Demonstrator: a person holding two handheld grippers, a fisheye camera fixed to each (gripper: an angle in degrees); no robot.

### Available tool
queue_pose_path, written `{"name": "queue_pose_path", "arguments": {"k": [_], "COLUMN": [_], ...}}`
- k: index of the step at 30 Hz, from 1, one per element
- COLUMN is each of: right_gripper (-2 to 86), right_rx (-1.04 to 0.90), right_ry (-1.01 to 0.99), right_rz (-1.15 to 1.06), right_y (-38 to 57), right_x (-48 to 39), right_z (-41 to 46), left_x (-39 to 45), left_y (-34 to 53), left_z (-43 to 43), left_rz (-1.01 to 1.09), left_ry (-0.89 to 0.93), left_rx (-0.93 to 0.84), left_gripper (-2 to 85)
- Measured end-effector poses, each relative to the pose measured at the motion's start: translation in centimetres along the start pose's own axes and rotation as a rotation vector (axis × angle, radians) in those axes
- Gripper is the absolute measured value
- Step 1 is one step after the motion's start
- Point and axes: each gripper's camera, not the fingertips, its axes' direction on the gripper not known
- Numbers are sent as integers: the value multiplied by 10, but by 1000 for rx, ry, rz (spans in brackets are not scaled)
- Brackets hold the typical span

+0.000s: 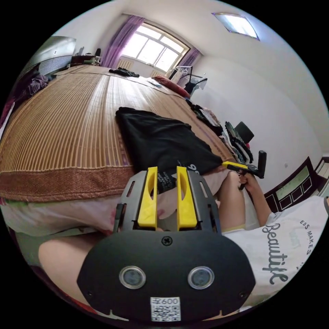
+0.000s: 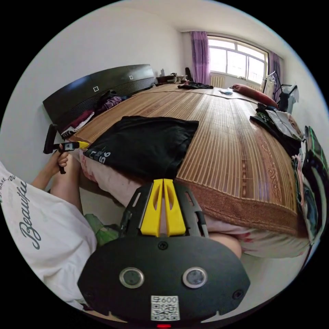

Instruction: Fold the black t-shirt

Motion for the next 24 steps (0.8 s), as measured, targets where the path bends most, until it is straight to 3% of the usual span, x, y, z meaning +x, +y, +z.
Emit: {"name": "queue_pose_path", "arguments": {"k": [2,7,14,22,24], "right_gripper": [-8,-9,-9,-9,-8], "right_rx": [-38,-144,-145,-152,-148], "right_ry": [31,122,165,319,360], "right_rz": [20,-22,-15,-141,-82], "right_y": [-2,-1,8,23,28], "right_x": [7,6,22,17,30], "right_z": [11,48,70,92,91], "left_x": [-10,-26,-29,-78,-86], "left_y": [-4,-12,24,20,19], "left_z": [32,41,67,83,87], "left_rz": [30,42,353,369,368], "left_ry": [-159,-243,-470,-471,-492], "left_rx": [-130,-136,11,11,10], "left_gripper": [32,10,6,6,6]}}
